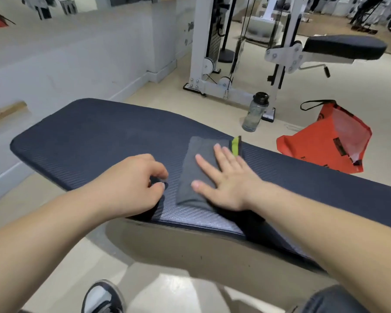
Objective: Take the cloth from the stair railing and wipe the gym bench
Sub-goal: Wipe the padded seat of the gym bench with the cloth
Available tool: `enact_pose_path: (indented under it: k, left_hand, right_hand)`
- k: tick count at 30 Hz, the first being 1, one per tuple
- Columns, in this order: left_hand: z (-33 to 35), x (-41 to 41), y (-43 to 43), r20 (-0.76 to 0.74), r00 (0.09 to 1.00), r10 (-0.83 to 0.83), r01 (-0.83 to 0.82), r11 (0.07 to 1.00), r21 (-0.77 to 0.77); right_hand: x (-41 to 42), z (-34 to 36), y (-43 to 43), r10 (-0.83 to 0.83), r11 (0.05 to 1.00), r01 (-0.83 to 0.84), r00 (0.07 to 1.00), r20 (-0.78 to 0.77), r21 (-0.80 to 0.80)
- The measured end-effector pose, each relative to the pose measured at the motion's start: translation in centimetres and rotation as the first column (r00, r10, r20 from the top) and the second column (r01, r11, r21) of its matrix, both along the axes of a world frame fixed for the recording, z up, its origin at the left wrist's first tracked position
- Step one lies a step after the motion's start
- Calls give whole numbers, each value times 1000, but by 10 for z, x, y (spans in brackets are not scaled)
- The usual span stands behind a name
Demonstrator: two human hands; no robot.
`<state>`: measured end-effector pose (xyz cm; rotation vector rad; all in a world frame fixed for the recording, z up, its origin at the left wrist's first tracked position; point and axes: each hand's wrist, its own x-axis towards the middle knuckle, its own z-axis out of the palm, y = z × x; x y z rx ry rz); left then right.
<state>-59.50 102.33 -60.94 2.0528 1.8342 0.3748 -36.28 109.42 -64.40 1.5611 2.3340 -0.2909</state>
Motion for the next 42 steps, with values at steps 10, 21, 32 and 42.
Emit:
enact_pose_path:
  k: [10,21,32,42]
  left_hand:
    - [3,-9,12,49,999,2,-3,1000,28]
    - [-2,-5,20,43,999,-12,11,1000,19]
    - [-8,-30,10,28,998,54,-55,998,9]
    - [-7,-44,2,56,996,75,-76,997,20]
  right_hand:
    - [-13,10,13,-123,980,114,991,51,164]
    - [-9,16,5,83,976,-88,996,36,200]
    - [-1,19,10,-53,983,41,997,57,182]
    - [-46,-1,8,121,936,-102,992,-36,336]
